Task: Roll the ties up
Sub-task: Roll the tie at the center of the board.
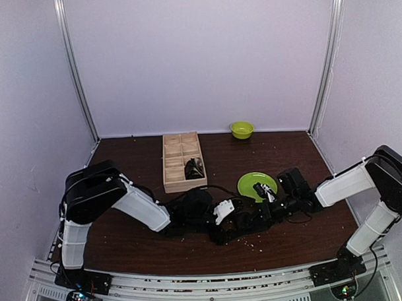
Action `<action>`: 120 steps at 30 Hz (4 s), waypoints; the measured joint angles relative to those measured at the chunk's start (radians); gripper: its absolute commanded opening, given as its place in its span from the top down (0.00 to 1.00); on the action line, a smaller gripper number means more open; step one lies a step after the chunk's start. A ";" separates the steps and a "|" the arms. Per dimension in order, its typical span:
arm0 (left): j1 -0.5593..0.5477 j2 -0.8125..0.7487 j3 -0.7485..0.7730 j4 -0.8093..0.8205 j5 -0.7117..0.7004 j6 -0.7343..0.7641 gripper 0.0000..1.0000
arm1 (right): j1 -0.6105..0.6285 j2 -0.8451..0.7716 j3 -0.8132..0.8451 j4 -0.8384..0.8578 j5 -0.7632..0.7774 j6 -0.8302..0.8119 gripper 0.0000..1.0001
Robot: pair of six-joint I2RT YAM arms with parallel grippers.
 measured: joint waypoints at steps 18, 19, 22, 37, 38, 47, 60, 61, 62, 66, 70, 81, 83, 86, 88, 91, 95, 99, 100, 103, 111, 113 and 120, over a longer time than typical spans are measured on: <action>-0.026 0.108 0.010 0.258 -0.005 -0.019 0.13 | -0.052 0.037 -0.031 0.016 0.010 -0.025 1.00; -0.029 0.111 0.019 0.259 -0.007 -0.021 0.14 | -0.052 0.037 -0.031 0.014 0.010 -0.025 1.00; -0.038 0.120 0.047 0.259 -0.023 -0.031 0.17 | -0.052 0.037 -0.030 0.013 0.010 -0.025 1.00; -0.048 0.142 0.091 0.227 -0.016 -0.037 0.61 | -0.047 -0.033 -0.051 -0.032 0.026 -0.017 0.80; -0.047 0.130 0.075 0.223 -0.008 -0.035 0.62 | -0.047 -0.056 -0.056 -0.058 0.037 -0.016 0.77; -0.014 0.069 0.003 0.187 0.082 -0.010 0.63 | -0.056 -0.146 -0.017 -0.161 0.100 -0.025 0.85; 0.000 0.066 -0.002 0.185 0.130 -0.010 0.63 | -0.005 -0.019 0.015 -0.115 0.111 -0.008 0.94; 0.000 0.066 -0.002 0.185 0.132 -0.009 0.63 | -0.001 -0.019 0.015 -0.117 0.111 -0.006 0.93; 0.000 0.066 -0.002 0.184 0.134 -0.009 0.63 | 0.000 -0.021 0.015 -0.119 0.113 -0.006 0.94; 0.004 0.066 -0.002 0.184 0.144 -0.009 0.63 | 0.004 -0.071 0.022 -0.175 0.131 -0.015 0.92; 0.005 0.066 -0.002 0.184 0.154 -0.010 0.63 | 0.006 -0.144 0.044 -0.207 0.147 -0.025 0.92; 0.008 0.066 -0.005 0.185 0.158 -0.019 0.63 | 0.053 0.016 0.084 -0.179 0.156 -0.024 0.93; 0.008 0.060 -0.011 0.183 0.156 -0.024 0.62 | 0.055 0.032 0.087 -0.159 0.148 -0.026 0.94; 0.010 0.030 -0.019 0.142 0.138 -0.031 0.62 | 0.055 0.045 0.088 -0.135 0.143 -0.027 0.94; 0.010 -0.003 -0.021 0.098 0.116 -0.031 0.62 | 0.055 0.053 0.087 -0.117 0.137 -0.027 0.94; 0.010 -0.048 -0.022 0.051 0.088 -0.026 0.62 | 0.056 0.062 0.080 -0.083 0.136 -0.026 0.93; 0.010 -0.061 -0.010 -0.017 0.058 0.000 0.61 | 0.058 0.062 0.069 -0.057 0.135 -0.025 0.93; 0.011 -0.021 0.027 -0.090 0.050 0.019 0.61 | 0.059 0.061 0.066 -0.048 0.133 -0.024 0.86; 0.011 -0.014 0.036 -0.091 0.051 0.023 0.61 | 0.060 0.058 0.065 -0.047 0.132 -0.021 0.82; 0.011 -0.010 0.048 -0.103 0.051 0.024 0.61 | 0.061 0.031 0.057 -0.060 0.134 -0.011 0.73; 0.011 0.002 0.095 -0.162 0.052 0.041 0.61 | 0.050 -0.087 0.057 -0.137 0.137 0.015 0.49; 0.011 0.002 0.097 -0.168 0.052 0.043 0.61 | 0.035 -0.090 0.058 -0.142 0.129 0.026 0.42; 0.011 0.002 0.098 -0.171 0.053 0.049 0.61 | 0.008 -0.039 0.058 -0.136 0.105 0.055 0.31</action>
